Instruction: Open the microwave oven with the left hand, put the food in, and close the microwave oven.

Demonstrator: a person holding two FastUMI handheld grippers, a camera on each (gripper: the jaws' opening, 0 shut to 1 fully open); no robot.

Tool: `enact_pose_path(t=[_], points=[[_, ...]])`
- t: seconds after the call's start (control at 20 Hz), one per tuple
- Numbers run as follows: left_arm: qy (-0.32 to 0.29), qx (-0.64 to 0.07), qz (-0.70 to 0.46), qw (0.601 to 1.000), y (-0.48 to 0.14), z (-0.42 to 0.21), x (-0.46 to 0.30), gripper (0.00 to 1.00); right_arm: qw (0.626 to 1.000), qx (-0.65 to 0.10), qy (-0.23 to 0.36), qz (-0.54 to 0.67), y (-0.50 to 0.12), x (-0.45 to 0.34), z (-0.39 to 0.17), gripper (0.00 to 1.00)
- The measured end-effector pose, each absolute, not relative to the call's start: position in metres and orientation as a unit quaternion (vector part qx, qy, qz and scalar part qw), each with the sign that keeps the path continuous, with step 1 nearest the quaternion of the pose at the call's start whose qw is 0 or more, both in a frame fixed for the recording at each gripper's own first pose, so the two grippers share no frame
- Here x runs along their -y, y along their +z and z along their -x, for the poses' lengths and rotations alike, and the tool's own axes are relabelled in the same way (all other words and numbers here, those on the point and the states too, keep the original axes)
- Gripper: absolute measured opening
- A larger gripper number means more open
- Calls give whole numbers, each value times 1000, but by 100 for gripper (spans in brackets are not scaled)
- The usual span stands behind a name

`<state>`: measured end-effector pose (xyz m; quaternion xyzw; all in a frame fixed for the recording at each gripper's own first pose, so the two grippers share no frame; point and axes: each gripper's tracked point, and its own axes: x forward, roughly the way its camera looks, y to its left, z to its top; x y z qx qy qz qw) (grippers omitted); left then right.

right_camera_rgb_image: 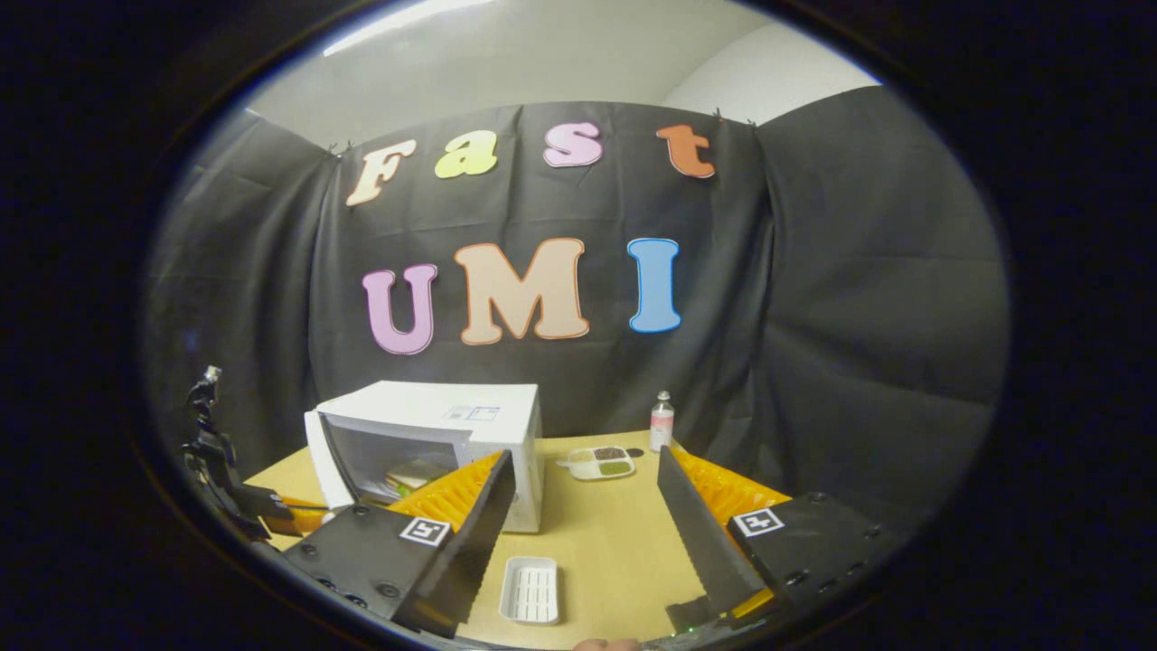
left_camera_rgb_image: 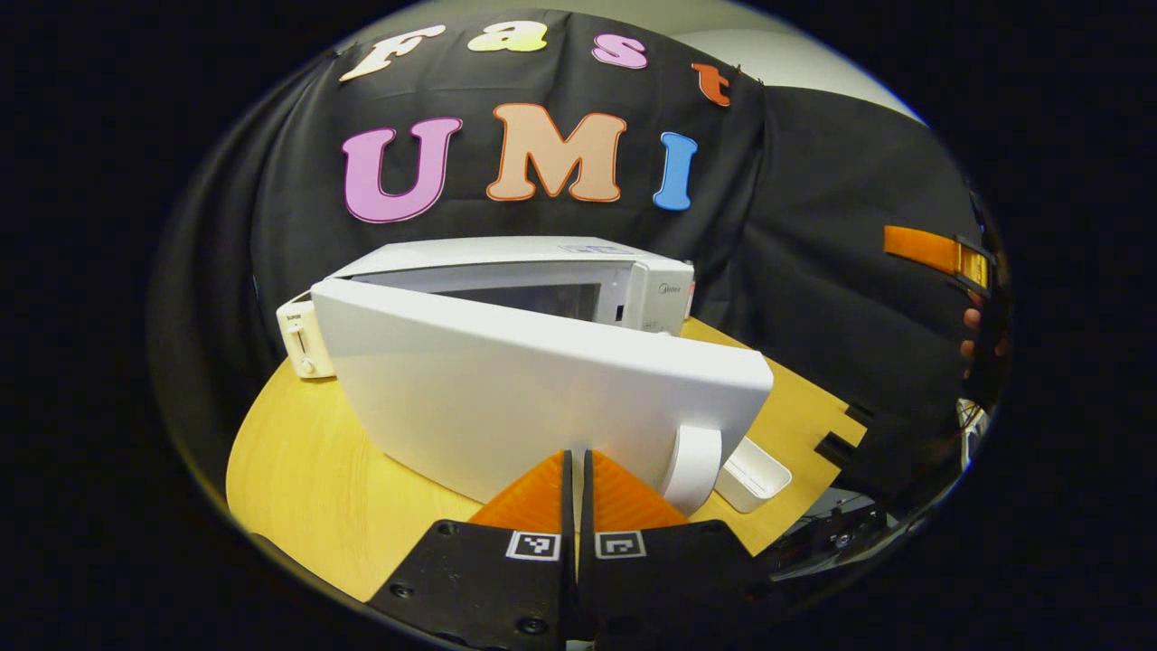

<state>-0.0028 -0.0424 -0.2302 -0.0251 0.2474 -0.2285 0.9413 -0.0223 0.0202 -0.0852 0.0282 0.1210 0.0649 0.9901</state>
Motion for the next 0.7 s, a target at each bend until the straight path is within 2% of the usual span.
enact_pose_path(t=[0.2,0.25,0.3,0.35,0.7], points=[[-241,-239,26,940,-226,-21,65,0,990,-126,61,-27,-85,-17,25,87],[-244,-237,33,940,-224,-26,70,0,990,-127,61,-27,-86,-17,26,97],[-246,-232,41,940,-221,-32,75,0,990,-127,61,-27,-85,-17,28,97],[-246,-230,44,941,-217,-39,78,0,990,-125,64,-27,-82,-19,29,87],[-218,-231,91,944,-223,-89,93,0,989,-114,83,-44,-64,-32,33,87]])
